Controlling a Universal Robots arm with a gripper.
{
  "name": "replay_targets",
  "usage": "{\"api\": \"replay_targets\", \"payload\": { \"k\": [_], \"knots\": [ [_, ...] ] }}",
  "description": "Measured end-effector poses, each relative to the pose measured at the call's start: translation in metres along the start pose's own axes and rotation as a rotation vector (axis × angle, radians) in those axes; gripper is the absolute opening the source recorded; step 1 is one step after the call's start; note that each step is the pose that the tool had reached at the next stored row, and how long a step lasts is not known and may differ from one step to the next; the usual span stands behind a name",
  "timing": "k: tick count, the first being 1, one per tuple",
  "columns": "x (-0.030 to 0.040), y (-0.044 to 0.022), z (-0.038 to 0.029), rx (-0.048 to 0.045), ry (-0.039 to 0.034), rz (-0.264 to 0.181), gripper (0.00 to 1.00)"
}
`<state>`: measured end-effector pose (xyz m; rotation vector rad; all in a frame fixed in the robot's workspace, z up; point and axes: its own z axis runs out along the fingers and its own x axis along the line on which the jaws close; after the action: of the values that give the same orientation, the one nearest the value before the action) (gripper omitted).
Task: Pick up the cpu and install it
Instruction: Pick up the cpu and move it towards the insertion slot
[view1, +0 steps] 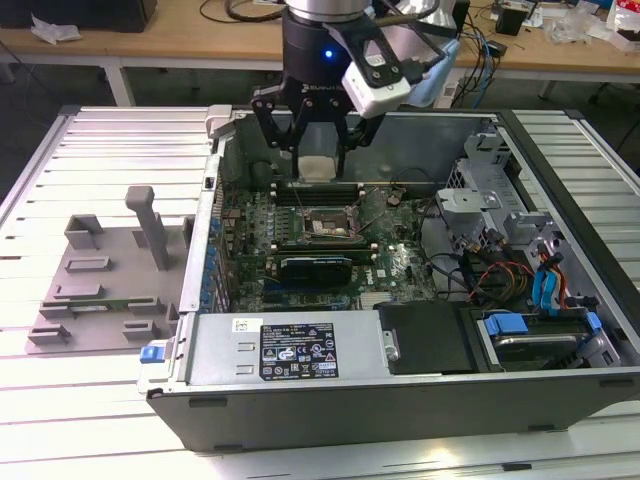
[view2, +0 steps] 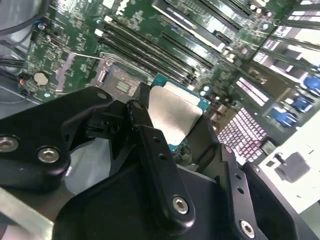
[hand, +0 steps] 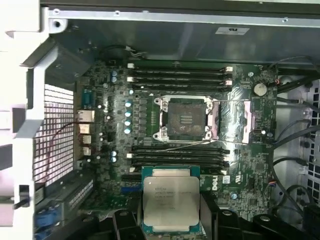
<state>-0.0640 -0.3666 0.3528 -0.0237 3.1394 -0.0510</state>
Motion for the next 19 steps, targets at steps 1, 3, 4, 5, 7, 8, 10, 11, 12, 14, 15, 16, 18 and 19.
{"api": "replay_targets", "payload": {
  "k": [1, 3, 4, 5, 7, 8, 10, 11, 12, 14, 15, 16, 18, 19],
  "knots": [
    [-0.0036, 0.001, 0.0029, 0.0, 0.0015, 0.0, 0.55],
    [-0.0109, 0.0033, 0.0096, 0.0, 0.0041, 0.0, 0.55],
    [-0.0129, 0.0041, 0.0113, -0.0001, 0.0047, 0.0, 0.55],
    [-0.0149, 0.005, 0.0129, -0.0001, 0.0054, 0.0, 0.55],
    [-0.0199, 0.0088, 0.0179, 0.0, 0.0059, 0.0, 0.55],
    [-0.0208, 0.0103, 0.0191, 0.0, 0.006, 0.0, 0.55],
    [-0.0224, 0.013, 0.0208, -0.0002, 0.006, 0.0, 0.55],
    [-0.0228, 0.0143, 0.0214, -0.0002, 0.006, 0.0, 0.55],
    [-0.0229, 0.0147, 0.0216, -0.0001, 0.006, 0.0, 0.55],
    [-0.0229, 0.0147, 0.0217, -0.0002, 0.006, 0.0, 0.55],
    [-0.0228, 0.0147, 0.0217, -0.0001, 0.0061, 0.0, 0.55],
    [-0.0229, 0.0147, 0.0217, -0.0001, 0.006, 0.0, 0.55],
    [-0.0229, 0.0147, 0.0218, -0.0001, 0.006, 0.0, 0.55],
    [-0.0229, 0.0148, 0.0218, -0.0001, 0.006, 0.0, 0.55]
  ]
}}
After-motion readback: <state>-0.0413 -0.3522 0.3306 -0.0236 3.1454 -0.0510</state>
